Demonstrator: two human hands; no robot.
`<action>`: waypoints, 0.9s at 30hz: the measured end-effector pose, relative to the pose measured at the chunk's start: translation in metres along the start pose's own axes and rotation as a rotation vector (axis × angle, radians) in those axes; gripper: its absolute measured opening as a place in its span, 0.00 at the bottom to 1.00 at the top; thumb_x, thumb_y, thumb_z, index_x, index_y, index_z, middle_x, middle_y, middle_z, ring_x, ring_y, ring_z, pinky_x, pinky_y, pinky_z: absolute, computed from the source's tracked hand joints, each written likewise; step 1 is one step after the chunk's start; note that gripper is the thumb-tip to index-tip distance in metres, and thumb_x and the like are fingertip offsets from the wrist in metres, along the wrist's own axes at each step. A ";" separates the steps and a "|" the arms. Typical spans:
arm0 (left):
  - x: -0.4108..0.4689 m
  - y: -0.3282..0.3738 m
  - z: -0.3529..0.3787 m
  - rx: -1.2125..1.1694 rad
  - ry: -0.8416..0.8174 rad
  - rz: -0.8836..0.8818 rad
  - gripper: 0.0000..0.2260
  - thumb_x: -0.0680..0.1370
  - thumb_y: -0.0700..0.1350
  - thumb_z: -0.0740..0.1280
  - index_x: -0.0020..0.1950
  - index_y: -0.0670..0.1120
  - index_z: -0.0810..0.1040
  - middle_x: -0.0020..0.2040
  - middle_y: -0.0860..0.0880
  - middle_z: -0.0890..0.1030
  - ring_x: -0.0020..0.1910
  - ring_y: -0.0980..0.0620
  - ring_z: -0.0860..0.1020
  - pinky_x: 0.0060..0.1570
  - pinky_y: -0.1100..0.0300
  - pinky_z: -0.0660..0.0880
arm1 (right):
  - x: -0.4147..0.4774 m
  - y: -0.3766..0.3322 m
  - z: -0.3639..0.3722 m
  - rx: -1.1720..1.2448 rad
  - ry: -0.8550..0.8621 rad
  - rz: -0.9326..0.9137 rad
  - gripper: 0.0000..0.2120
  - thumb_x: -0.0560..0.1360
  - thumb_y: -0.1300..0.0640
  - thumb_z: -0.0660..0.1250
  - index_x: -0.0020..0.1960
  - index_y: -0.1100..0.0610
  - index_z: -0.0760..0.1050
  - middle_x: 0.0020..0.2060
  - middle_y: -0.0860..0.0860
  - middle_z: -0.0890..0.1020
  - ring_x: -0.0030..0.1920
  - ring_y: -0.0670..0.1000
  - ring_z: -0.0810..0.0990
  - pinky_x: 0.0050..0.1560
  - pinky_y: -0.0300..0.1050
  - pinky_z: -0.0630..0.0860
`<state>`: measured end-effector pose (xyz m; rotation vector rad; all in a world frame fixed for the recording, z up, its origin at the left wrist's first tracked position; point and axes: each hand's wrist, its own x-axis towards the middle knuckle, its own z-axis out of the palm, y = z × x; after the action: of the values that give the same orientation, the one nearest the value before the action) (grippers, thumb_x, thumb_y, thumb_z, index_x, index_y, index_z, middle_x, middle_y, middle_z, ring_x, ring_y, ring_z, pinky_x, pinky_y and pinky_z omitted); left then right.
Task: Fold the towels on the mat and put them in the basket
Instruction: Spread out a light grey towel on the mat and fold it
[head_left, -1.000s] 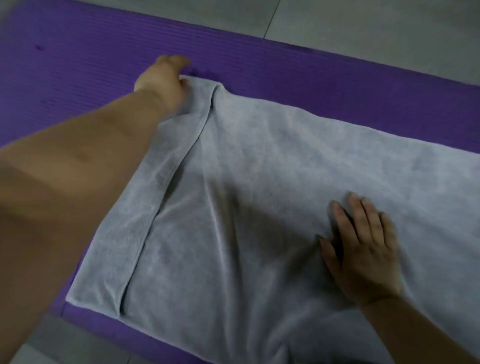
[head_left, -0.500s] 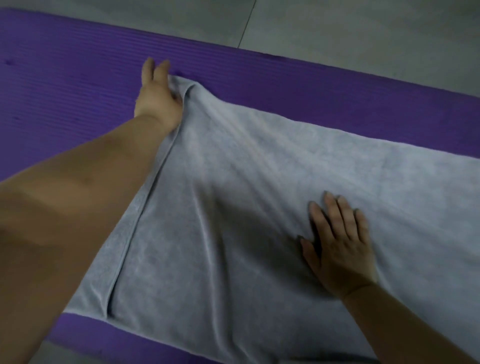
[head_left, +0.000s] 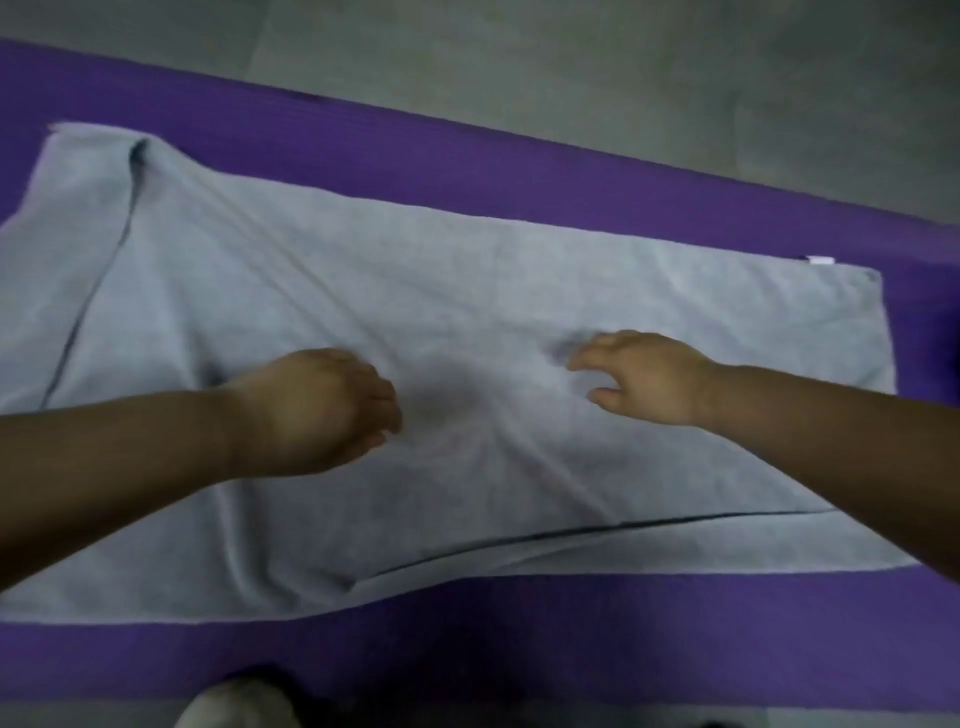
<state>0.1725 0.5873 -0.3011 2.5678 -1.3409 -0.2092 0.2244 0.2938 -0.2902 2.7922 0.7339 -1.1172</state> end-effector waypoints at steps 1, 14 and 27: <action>0.020 0.009 -0.006 0.025 -0.037 0.070 0.19 0.75 0.52 0.53 0.34 0.50 0.81 0.31 0.53 0.80 0.27 0.53 0.79 0.27 0.67 0.74 | -0.026 0.025 0.011 0.075 0.025 0.078 0.21 0.78 0.53 0.59 0.71 0.50 0.63 0.71 0.47 0.64 0.69 0.49 0.65 0.64 0.36 0.60; 0.147 0.178 0.102 -0.350 -0.179 -0.265 0.14 0.70 0.55 0.64 0.50 0.49 0.78 0.45 0.54 0.80 0.44 0.53 0.81 0.39 0.62 0.75 | -0.164 0.164 0.186 0.957 0.749 1.273 0.15 0.75 0.56 0.64 0.50 0.68 0.77 0.50 0.65 0.80 0.54 0.62 0.77 0.46 0.46 0.68; 0.164 0.190 0.097 -0.435 -0.113 -0.032 0.11 0.65 0.52 0.57 0.33 0.55 0.79 0.28 0.59 0.75 0.29 0.62 0.73 0.26 0.72 0.64 | -0.213 0.157 0.201 1.036 1.124 1.482 0.11 0.74 0.61 0.63 0.35 0.55 0.64 0.32 0.52 0.70 0.42 0.52 0.69 0.43 0.41 0.64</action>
<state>0.0937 0.3337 -0.3453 2.2371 -1.1378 -0.5901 0.0319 0.0248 -0.3176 2.8841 -2.1963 0.5882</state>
